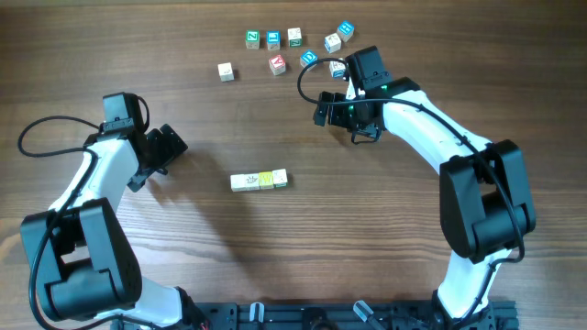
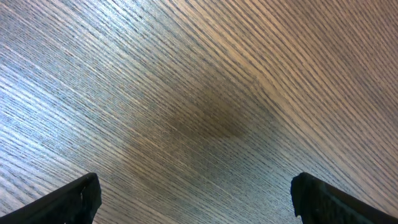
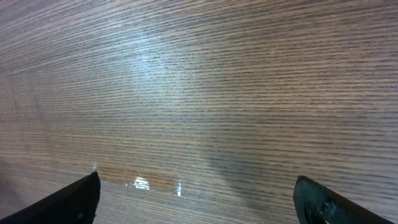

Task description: Form a horizontal line

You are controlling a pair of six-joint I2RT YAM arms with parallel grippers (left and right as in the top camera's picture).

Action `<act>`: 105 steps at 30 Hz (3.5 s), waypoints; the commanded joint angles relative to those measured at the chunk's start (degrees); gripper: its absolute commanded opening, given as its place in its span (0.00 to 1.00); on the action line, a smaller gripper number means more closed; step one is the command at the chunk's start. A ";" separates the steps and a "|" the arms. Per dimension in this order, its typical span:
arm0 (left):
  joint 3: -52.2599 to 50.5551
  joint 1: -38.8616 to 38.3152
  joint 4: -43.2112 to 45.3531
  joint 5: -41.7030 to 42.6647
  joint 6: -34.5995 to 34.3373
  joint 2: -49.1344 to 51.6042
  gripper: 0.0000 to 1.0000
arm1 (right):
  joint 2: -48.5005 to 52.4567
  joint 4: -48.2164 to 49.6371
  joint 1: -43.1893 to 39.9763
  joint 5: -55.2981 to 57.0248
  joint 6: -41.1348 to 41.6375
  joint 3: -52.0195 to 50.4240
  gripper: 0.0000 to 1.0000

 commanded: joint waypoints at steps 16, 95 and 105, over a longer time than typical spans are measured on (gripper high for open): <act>0.59 0.09 0.13 -0.15 0.68 0.33 1.00 | 0.20 0.22 0.24 0.83 -0.79 1.31 1.00; 0.59 0.09 0.11 -0.15 0.68 0.33 1.00 | -113.63 32.65 -9.14 5.33 -32.37 -78.95 1.00; 0.59 0.09 0.09 -0.15 0.68 0.31 1.00 | -113.63 32.65 -9.14 5.33 -32.39 -78.95 1.00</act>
